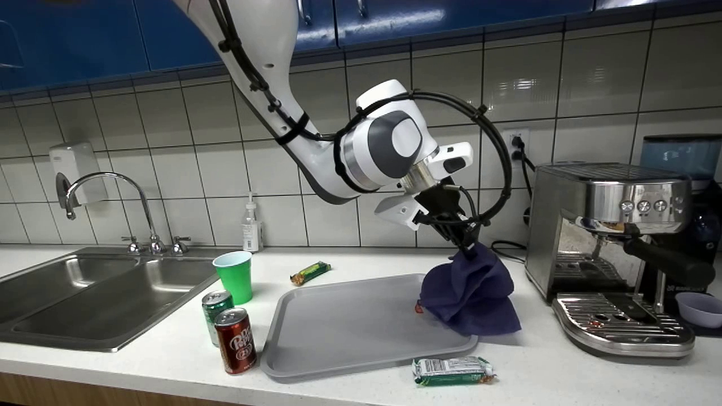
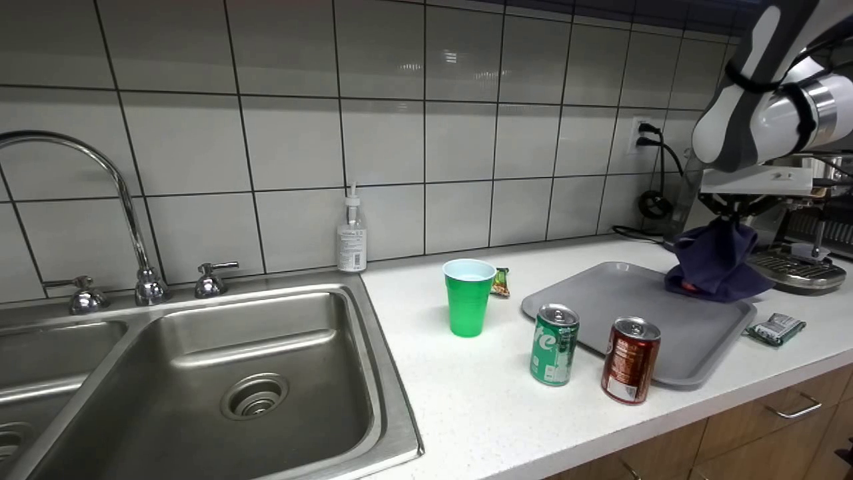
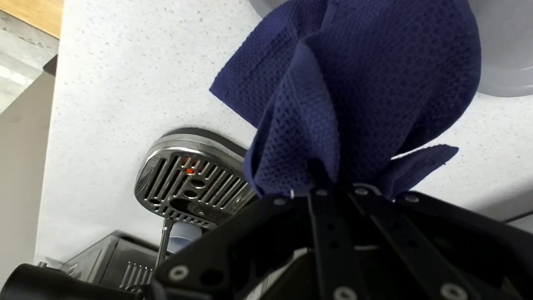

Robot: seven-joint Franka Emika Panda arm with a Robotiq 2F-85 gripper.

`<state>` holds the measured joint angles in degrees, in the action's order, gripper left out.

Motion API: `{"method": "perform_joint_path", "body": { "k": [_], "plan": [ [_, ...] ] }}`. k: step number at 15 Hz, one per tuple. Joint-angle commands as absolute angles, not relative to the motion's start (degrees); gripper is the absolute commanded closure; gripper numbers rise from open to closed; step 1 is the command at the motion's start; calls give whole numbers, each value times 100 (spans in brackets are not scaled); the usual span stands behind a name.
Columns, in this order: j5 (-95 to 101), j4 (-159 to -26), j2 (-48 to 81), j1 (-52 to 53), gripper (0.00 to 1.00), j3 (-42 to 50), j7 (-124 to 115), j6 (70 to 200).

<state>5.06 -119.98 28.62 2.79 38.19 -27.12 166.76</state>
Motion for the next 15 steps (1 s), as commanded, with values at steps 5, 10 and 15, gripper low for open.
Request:
{"method": "perform_joint_path", "body": {
  "k": [5, 10, 15],
  "plan": [
    [199, -11506, 3178, 132, 99, 3891, -2868, 16640],
    [79, -11272, 3382, 69, 99, 3975, -2949, 16611],
    [-18, -11077, 3577, 15, 99, 4054, -3002, 16581]
  ]
}}
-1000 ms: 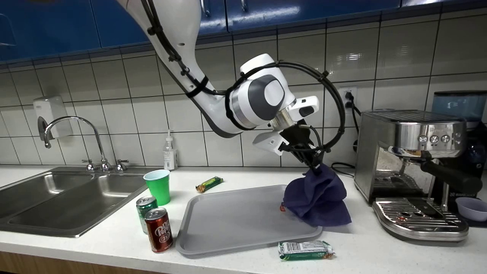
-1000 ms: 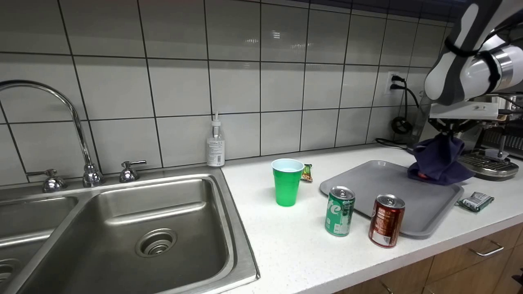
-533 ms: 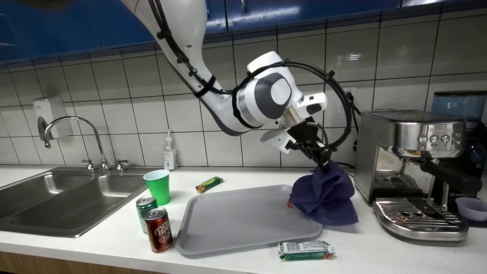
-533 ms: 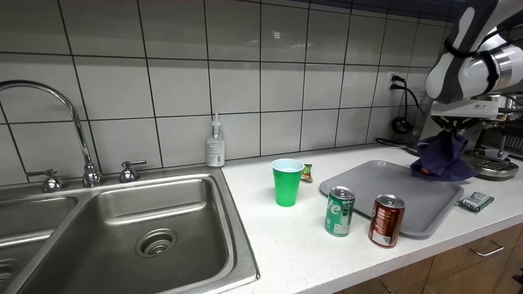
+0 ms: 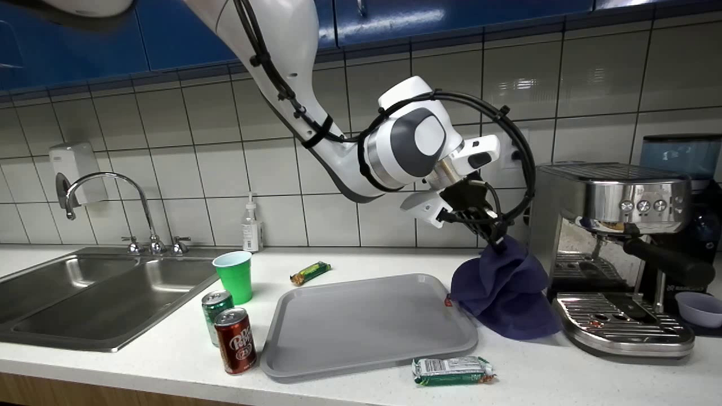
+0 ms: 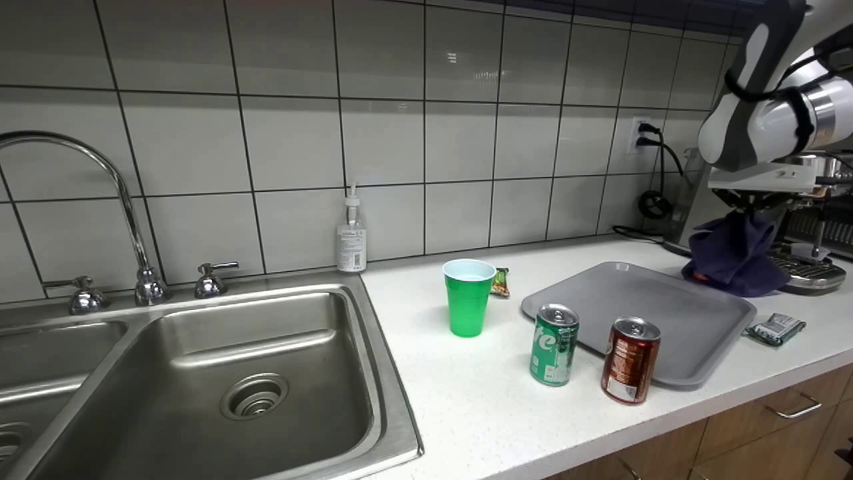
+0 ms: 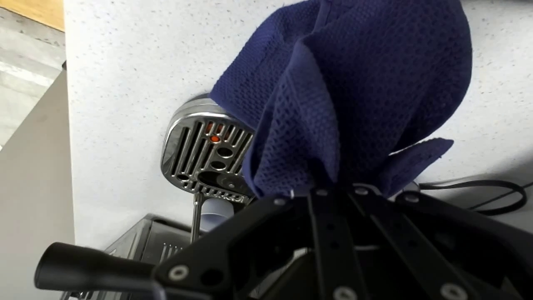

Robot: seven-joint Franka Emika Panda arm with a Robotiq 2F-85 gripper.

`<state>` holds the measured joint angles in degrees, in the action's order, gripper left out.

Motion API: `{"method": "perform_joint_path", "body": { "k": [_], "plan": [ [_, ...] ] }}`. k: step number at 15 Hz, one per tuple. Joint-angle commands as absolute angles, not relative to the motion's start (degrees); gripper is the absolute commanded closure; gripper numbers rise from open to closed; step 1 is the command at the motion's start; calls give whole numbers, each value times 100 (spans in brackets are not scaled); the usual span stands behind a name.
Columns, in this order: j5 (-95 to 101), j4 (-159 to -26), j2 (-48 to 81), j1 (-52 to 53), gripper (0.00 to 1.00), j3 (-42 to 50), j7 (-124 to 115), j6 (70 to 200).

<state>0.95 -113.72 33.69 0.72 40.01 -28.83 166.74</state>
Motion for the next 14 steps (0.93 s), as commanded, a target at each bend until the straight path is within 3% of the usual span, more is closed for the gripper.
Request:
{"method": "perform_joint_path", "body": {
  "k": [1, 14],
  "plan": [
    [-40, -11035, 3616, 9, 99, 4077, -3014, 16574],
    [-264, -10640, 4218, -24, 99, 4217, -3098, 16470]
  ]
}}
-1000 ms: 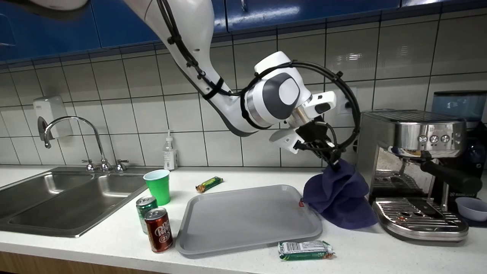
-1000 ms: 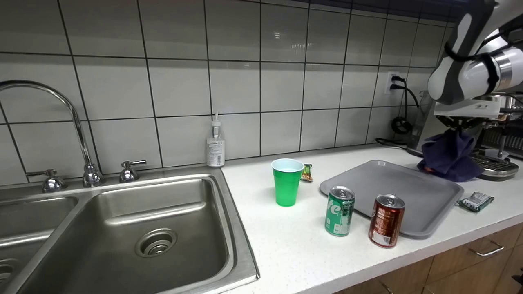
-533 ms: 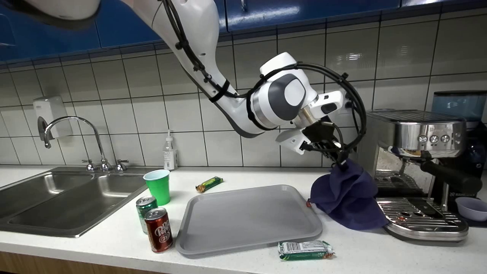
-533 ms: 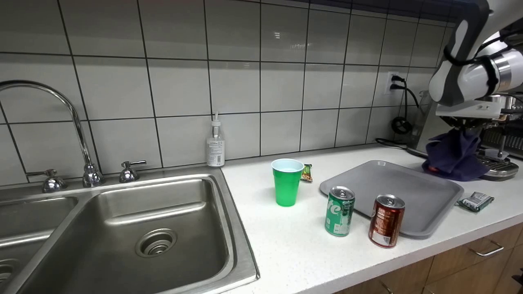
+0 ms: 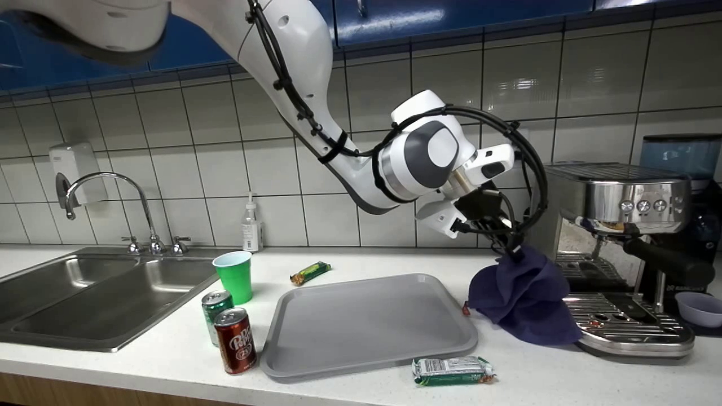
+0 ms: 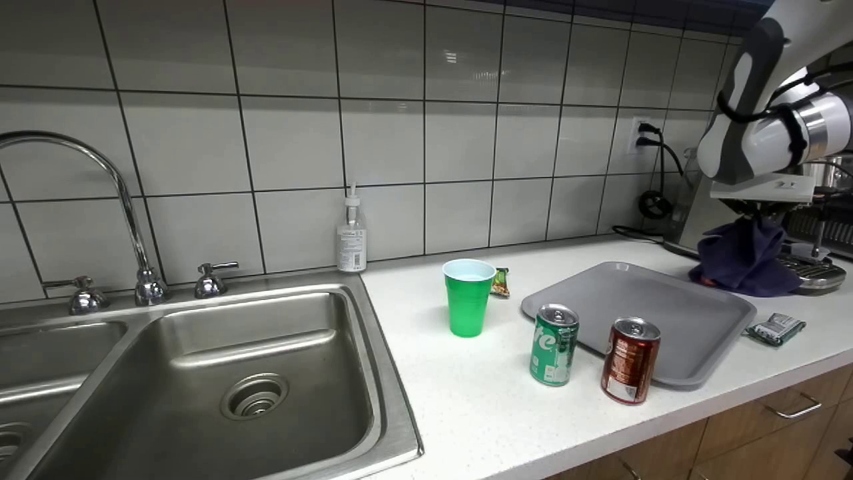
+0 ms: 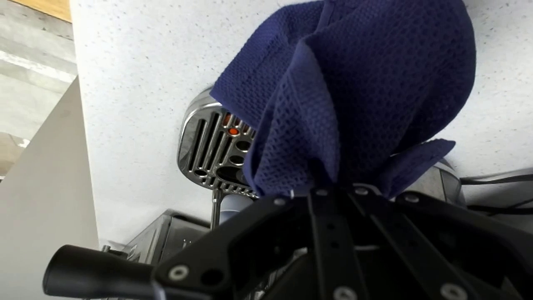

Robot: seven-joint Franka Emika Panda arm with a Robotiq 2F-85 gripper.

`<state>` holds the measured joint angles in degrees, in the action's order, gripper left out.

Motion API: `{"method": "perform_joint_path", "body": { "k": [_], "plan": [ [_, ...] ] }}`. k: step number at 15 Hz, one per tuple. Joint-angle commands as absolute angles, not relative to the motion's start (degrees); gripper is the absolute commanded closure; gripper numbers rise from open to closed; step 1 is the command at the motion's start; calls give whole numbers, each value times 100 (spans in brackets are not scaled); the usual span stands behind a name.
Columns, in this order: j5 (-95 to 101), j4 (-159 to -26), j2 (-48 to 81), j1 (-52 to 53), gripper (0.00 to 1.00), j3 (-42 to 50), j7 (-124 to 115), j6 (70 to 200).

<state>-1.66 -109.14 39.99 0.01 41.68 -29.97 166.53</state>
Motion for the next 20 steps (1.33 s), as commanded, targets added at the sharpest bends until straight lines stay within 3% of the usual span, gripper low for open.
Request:
{"method": "perform_joint_path", "body": {
  "k": [1, 3, 4, 6, 14, 15, 20],
  "plan": [
    [-280, -10625, 4260, -20, 99, 4224, -3101, 16464],
    [-308, -10609, 4323, -7, 99, 4242, -3111, 16438],
    [-312, -10604, 4351, 5, 71, 4256, -3117, 16438],
    [-324, -10607, 4374, 14, 65, 4266, -3119, 16425],
    [-286, -10899, 4132, 157, 5, 4265, -3018, 16535],
    [-280, -10937, 4092, 184, 1, 4260, -3004, 16545],
    [-226, -11211, 3879, 402, 0, 4263, -2941, 16625]
  ]
}}
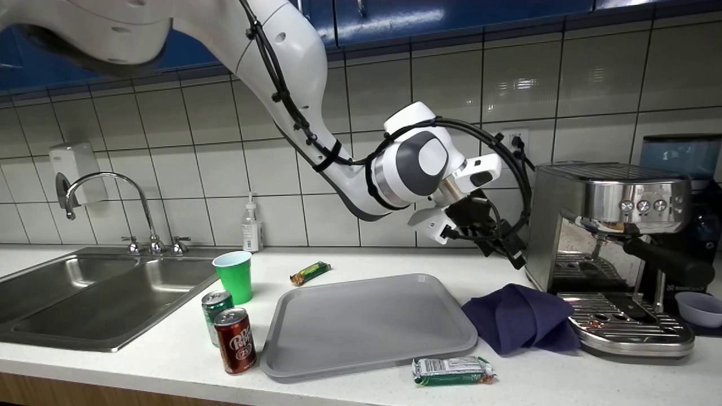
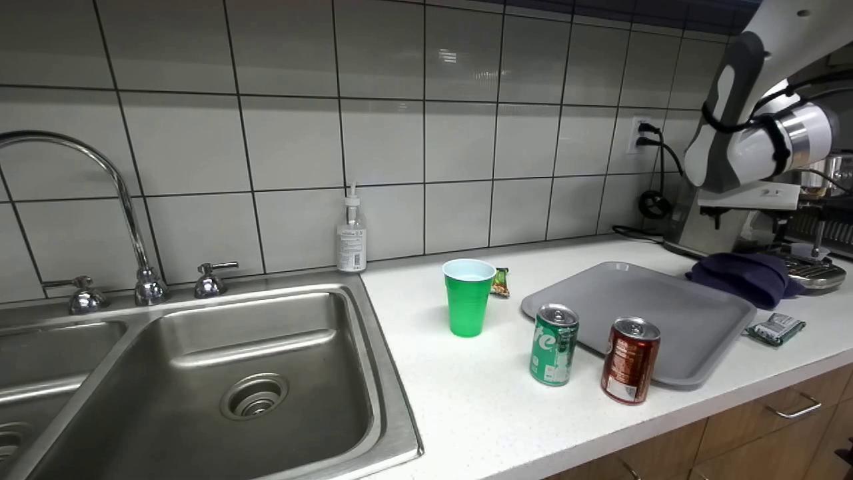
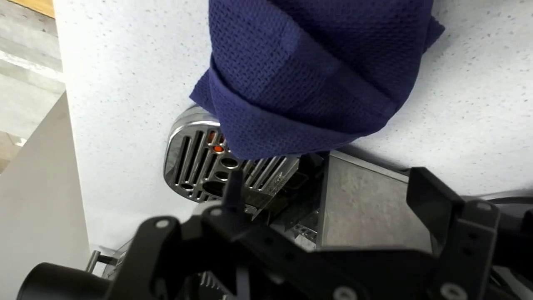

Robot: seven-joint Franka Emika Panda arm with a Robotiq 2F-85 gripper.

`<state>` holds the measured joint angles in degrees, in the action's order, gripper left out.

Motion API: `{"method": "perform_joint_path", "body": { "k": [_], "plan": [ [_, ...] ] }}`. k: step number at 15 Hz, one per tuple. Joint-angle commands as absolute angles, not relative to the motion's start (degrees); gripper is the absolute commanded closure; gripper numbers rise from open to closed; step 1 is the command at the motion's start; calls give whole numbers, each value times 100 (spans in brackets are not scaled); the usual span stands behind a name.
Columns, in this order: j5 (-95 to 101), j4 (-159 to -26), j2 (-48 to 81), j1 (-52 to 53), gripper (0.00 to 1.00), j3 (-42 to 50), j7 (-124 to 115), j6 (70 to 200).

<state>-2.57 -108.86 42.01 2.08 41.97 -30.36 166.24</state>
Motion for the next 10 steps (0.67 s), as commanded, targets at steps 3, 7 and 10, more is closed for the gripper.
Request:
{"method": "perform_joint_path", "body": {
  "k": [3, 7, 10],
  "plan": [
    [-209, -11419, 3732, 559, 0, 4272, -2938, 16632],
    [-165, -11809, 3477, 804, 0, 4380, -2960, 16672],
    [-115, -12123, 3288, 976, 0, 4509, -2946, 16700]
  ]
}}
